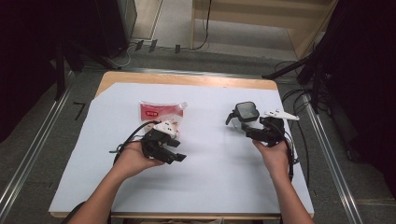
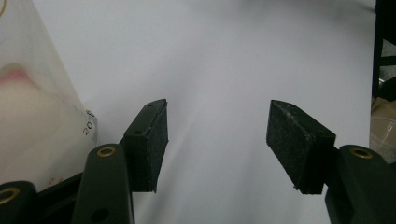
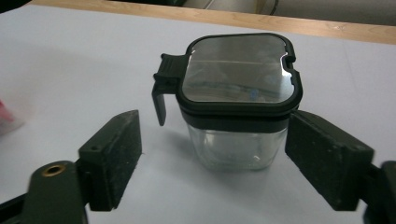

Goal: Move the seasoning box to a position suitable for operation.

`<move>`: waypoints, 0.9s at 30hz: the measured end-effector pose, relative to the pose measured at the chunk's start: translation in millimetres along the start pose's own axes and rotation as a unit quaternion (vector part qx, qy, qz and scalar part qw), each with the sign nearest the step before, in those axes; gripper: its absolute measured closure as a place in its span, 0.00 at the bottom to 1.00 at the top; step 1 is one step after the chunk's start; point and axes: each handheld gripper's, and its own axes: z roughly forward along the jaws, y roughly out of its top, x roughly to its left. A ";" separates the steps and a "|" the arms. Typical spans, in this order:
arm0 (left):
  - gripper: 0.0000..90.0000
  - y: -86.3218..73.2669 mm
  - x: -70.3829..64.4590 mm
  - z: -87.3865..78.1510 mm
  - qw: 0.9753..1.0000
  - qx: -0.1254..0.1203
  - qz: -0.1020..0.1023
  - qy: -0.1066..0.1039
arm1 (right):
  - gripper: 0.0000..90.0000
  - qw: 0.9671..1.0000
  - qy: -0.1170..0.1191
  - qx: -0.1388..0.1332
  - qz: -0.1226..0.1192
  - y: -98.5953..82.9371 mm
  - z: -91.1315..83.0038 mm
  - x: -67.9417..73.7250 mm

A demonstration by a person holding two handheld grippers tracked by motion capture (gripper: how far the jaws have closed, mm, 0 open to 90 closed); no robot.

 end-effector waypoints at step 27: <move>0.44 -6.1 -2.5 -3.0 1.000 0.000 -0.005 0.006 | 0.11 0.997 -0.068 0.016 -0.017 -4.2 60.0 -5.1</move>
